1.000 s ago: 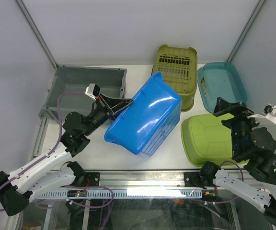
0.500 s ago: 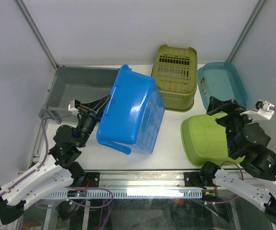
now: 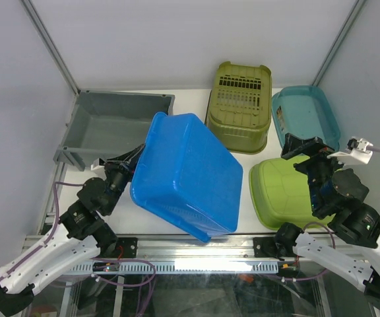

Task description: Turn the large container upside down

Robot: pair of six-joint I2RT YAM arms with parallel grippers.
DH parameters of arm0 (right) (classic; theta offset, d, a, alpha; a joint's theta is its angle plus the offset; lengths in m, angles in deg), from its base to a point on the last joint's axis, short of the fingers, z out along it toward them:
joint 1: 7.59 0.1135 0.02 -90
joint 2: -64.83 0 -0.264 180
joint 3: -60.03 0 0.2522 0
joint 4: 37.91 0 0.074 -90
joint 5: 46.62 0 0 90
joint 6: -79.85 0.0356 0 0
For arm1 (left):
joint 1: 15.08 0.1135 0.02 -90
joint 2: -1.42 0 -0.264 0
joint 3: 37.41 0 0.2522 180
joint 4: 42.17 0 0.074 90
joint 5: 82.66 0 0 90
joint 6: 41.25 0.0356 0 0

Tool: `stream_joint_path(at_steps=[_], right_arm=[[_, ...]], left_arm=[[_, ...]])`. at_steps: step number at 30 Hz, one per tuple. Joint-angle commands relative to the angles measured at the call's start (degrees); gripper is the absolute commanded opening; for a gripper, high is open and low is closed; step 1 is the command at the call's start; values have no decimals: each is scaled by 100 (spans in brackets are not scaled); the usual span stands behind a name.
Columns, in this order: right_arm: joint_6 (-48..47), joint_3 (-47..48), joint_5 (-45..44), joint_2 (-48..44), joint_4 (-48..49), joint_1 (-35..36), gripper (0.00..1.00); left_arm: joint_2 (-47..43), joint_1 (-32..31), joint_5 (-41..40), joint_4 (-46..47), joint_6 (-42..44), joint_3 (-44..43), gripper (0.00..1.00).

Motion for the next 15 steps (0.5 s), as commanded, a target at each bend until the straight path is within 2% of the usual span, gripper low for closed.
stream_joint_path(at_steps=[1,9,15], right_arm=[[90,-19,64,78,320,1,99],[128,-31,127,41,236,2,99],[211,-65,119,-10,153,2,99]], left_arm=[[189,0,346,-847,18,207,0],[388,-5,667,-875,339,529,0],[418,-7,516,-892,1197,585,0]])
